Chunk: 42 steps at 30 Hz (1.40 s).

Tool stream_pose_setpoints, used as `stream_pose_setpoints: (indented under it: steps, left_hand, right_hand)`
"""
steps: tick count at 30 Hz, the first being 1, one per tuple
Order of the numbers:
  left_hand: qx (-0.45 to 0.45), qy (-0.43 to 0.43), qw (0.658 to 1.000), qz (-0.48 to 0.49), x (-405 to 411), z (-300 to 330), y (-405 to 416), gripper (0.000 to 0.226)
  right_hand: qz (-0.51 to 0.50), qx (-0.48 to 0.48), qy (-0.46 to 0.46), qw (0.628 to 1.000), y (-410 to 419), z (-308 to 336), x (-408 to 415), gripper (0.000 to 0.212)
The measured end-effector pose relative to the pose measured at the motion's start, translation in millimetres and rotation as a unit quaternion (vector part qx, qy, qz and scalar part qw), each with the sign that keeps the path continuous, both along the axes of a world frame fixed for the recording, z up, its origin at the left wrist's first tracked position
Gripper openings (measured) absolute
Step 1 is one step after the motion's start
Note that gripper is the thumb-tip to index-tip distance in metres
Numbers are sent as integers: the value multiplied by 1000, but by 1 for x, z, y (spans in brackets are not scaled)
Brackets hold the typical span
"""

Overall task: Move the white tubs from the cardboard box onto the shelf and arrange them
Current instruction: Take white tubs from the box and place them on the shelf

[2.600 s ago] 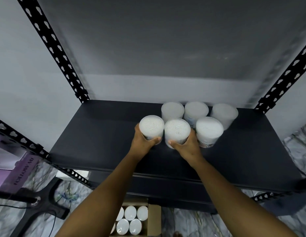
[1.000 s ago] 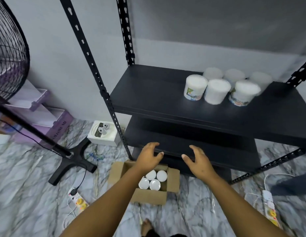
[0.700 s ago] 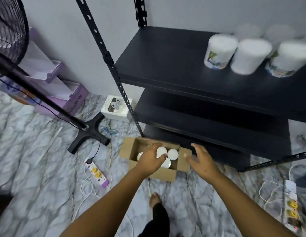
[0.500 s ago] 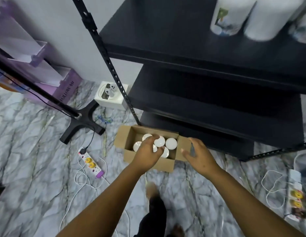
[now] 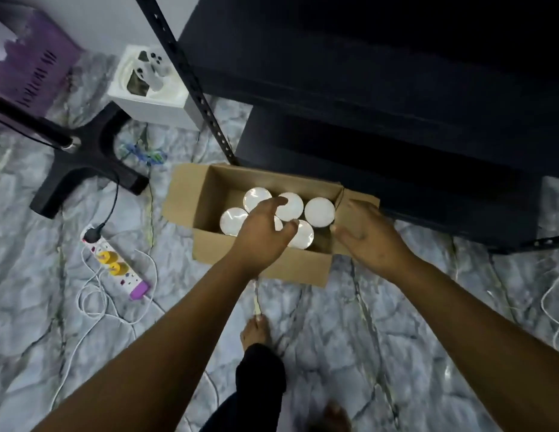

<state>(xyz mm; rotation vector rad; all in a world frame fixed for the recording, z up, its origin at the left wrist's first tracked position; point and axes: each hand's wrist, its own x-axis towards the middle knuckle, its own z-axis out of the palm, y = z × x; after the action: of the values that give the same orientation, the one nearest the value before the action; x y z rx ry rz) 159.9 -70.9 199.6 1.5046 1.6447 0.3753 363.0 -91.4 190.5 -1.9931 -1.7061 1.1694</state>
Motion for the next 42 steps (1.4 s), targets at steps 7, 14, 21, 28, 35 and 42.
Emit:
stream_pose_setpoints:
  steps: [7, 14, 21, 28, 35, 42]
  left_hand:
    - [-13, 66, 994, -82, -10, -120, 31, 57]
    - [-14, 158, 965, -209, 3, -215, 54, 76]
    - [-40, 222, 932, -285, 11, -267, 69, 86]
    - [-48, 267, 896, -352, 21, -276, 75, 91]
    - [-37, 310, 868, -386, 35, -284, 76, 96]
    - [-27, 339, 857, -387, 46, -302, 77, 110]
  right_hand:
    - [93, 28, -69, 993, 44, -117, -8, 66]
    - [219, 8, -164, 962, 85, -195, -7, 80]
    - [349, -9, -301, 887, 116, -232, -24, 77]
    - [353, -5, -383, 854, 118, -245, -31, 80]
    - [381, 55, -431, 816, 122, -266, -34, 76]
    - [384, 102, -450, 800, 118, -274, -34, 67]
